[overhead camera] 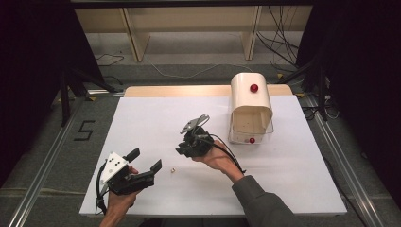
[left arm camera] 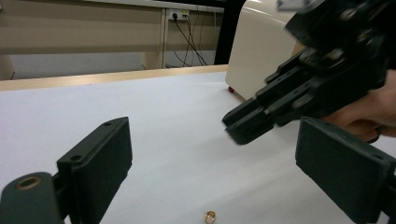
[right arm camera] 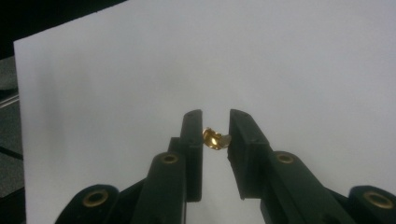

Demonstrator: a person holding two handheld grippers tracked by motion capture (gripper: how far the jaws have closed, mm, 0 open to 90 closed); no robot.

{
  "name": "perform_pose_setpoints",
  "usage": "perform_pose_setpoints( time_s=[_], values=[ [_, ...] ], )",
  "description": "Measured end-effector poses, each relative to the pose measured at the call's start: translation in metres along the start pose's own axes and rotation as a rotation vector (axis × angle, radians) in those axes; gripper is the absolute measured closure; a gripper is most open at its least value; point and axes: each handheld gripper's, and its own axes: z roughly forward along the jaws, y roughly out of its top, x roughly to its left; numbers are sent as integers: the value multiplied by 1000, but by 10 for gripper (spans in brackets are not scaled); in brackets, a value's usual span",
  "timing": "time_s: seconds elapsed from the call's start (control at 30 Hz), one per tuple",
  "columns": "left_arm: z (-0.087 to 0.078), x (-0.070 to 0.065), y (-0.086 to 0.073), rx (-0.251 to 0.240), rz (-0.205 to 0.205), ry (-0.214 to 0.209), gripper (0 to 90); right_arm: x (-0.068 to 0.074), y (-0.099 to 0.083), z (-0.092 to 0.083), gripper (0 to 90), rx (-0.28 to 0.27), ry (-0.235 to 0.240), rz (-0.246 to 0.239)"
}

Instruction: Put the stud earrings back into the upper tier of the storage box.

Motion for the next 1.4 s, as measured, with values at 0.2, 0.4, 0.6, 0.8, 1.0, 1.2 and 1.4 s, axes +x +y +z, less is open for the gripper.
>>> perform_pose_setpoints(
  time_s=[0.2, 0.4, 0.6, 0.8, 1.0, 1.2, 1.4],
  values=[
    [0, 0, 0, 3, 1, 0, 105, 0, 0, -34, 761, -48, -14, -12],
    [0, -1, -1, 6, 5, -1, 105, -6, -2, -66, 761, -95, -43, -1],
    [1, 0, -1, 6, 5, 0, 105, -12, -11, -91, 761, -123, -94, 7],
    [1, 0, -1, 6, 7, -3, 105, -19, -22, -113, 761, -169, -142, 40],
    [1, -1, -1, 9, 9, -5, 105, -25, -36, -133, 761, -223, -173, 78],
    [1, -1, -1, 6, 10, -5, 105, -32, -45, -148, 761, -253, -214, 108],
    [0, -1, -1, 3, 8, -7, 105, -38, -50, -157, 761, -275, -241, 133]
  ],
)
